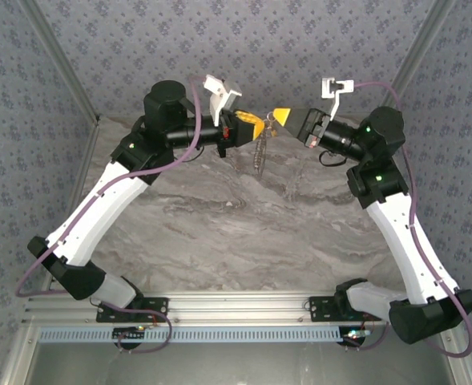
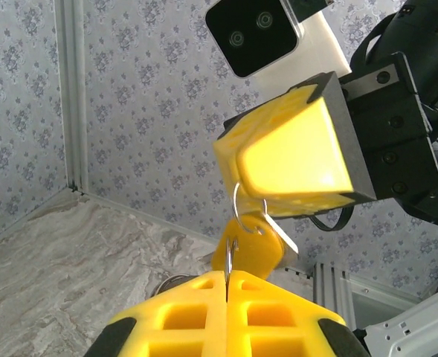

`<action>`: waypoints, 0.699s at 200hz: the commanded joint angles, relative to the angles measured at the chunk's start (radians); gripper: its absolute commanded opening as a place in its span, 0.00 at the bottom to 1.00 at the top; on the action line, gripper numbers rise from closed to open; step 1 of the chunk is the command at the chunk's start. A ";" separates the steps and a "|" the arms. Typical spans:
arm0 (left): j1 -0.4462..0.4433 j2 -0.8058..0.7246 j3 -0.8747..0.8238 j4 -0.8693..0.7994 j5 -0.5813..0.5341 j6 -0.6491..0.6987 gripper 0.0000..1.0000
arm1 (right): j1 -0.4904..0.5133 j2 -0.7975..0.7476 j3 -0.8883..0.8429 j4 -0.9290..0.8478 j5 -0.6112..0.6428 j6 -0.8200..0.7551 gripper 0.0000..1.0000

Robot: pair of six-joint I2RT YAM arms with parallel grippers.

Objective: Put the keys on the keyring

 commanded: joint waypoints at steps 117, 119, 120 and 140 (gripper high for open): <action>-0.019 -0.010 0.057 0.016 0.016 0.022 0.00 | 0.019 -0.020 0.019 -0.176 0.124 -0.136 0.00; -0.019 -0.010 0.056 0.017 0.016 0.023 0.00 | 0.018 -0.020 0.017 -0.179 0.127 -0.137 0.00; -0.019 -0.010 0.057 0.017 0.015 0.023 0.00 | 0.017 -0.020 0.017 -0.180 0.128 -0.138 0.00; -0.021 -0.017 0.056 0.017 0.014 0.024 0.00 | -0.003 -0.027 0.003 -0.192 0.144 -0.135 0.00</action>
